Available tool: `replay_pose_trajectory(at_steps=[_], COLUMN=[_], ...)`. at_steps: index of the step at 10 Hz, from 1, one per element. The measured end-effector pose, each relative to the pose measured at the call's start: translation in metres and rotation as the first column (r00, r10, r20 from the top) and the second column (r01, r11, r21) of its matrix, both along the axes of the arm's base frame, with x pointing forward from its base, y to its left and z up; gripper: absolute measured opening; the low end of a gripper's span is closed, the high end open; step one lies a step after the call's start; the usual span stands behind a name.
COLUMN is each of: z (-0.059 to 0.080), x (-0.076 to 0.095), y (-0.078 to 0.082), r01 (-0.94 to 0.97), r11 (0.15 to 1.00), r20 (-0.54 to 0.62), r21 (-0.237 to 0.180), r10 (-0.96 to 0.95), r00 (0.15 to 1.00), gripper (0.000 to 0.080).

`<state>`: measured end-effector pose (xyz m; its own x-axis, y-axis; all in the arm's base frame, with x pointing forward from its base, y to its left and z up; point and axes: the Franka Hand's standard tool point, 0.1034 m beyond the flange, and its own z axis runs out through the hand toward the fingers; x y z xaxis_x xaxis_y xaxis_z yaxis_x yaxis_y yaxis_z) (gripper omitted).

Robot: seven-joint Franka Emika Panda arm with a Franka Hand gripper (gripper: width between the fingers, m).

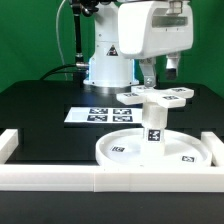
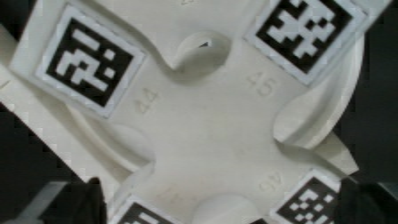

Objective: Assemble round table

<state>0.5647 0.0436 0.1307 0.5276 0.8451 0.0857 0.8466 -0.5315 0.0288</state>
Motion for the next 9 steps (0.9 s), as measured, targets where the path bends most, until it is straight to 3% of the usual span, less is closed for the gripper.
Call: replay_pose_trajectory(at_steps=[9], z=[-0.021], x=[-0.006], y=[-0.004], r01=[-0.053], r11=[0.998], r20=[-0.03], r21=[-0.017], r10=[0.052], r00=[0.998], gripper=[0.0649])
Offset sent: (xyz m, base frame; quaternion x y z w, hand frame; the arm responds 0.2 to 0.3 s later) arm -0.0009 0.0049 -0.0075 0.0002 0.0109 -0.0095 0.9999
